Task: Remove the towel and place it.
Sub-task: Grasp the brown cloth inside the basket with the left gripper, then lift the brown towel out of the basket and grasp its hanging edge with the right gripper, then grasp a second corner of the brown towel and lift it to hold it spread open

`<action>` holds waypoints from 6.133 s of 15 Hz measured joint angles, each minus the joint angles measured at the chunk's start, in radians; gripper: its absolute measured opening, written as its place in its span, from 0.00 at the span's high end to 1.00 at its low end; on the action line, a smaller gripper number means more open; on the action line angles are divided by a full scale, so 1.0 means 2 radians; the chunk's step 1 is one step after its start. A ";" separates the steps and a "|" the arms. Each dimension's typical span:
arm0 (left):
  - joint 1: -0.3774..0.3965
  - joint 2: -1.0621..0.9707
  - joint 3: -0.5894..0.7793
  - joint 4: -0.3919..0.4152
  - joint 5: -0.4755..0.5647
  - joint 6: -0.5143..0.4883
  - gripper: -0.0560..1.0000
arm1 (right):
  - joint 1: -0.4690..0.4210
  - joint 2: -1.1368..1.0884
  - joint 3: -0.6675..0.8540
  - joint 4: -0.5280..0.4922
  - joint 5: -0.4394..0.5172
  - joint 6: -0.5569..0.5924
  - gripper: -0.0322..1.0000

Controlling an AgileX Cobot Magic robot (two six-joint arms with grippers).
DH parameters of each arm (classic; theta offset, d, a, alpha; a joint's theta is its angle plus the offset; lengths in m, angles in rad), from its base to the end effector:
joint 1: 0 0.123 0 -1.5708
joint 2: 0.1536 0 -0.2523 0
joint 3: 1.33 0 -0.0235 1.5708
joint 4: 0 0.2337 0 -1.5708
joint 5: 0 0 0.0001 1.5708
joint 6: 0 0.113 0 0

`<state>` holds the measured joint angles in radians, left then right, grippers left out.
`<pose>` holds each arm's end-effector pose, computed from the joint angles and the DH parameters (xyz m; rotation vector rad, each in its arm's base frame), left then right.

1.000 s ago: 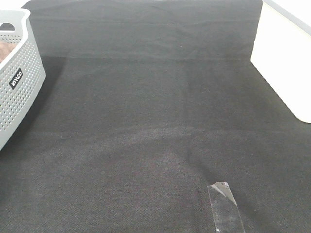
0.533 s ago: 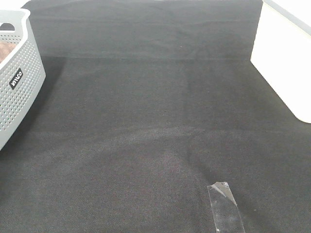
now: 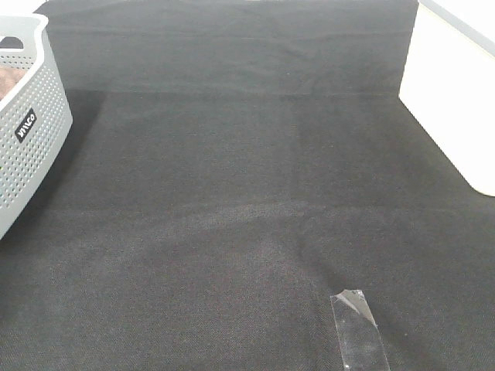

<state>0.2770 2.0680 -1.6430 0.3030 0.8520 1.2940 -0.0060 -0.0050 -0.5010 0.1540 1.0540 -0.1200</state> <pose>0.4012 0.1405 0.1672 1.6514 2.4841 0.6879 0.0317 0.0149 0.2611 -0.1223 2.0200 0.1042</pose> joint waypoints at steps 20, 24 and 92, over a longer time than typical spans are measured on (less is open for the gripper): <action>-0.030 -0.252 -0.025 -0.243 0.046 -0.200 0.95 | 0.000 0.000 0.000 0.003 0.000 0.000 0.26; -0.097 -0.267 -0.076 -0.248 0.047 -0.217 0.95 | 0.000 0.021 -0.002 0.018 -0.004 -0.019 0.26; -0.390 -0.204 -0.193 -0.008 -0.107 -0.354 0.95 | 0.202 0.929 -0.859 -0.028 0.080 -0.126 0.97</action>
<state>-0.5030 1.6590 -2.0290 0.2860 0.6390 0.5860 0.3990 1.8530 -2.2190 0.0970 1.2130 -0.3720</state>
